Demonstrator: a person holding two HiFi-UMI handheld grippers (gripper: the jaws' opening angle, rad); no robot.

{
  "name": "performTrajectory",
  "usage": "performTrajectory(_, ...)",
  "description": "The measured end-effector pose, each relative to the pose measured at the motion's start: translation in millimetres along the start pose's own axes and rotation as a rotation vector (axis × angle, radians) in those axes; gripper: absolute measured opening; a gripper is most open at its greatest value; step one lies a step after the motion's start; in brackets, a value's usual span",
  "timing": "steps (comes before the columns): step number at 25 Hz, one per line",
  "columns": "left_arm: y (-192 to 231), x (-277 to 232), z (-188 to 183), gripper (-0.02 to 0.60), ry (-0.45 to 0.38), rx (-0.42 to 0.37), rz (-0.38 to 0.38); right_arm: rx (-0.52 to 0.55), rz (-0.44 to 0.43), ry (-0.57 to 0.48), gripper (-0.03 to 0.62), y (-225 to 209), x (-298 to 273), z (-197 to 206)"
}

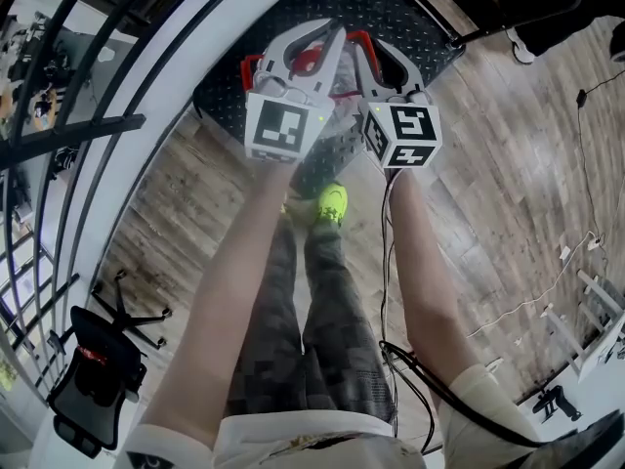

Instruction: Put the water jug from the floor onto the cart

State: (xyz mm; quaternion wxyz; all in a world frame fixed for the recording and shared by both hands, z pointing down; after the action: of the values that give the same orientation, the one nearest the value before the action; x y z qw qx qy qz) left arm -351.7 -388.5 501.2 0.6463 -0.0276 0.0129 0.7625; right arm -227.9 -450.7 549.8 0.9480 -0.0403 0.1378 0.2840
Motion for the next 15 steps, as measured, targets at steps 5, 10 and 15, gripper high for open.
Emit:
performTrajectory(5,1,0,7,0.012,0.046,0.016,-0.008,0.002,0.010,0.010,0.075,0,1,1)
performTrajectory(10,-2,4,-8,0.011,-0.101,0.032,-0.012,-0.002,0.006,0.011,0.072,-3,0,4)
performTrajectory(15,2,0,-7,0.012,-0.108,0.046,-0.016,0.000,0.015,0.009,0.071,-5,-2,3)
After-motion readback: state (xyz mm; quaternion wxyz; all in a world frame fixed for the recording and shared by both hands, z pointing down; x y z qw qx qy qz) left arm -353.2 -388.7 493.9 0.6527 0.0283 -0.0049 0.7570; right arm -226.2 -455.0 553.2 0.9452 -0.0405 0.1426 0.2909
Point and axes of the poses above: the fingertips, and each gripper's own axes: x backward along the fingers, y to its left, z out of its underside, the point moved 9 cm from there along x, backward along the fingers, and after that the axes turned 7 degrees about x, right-handed, at the moved point
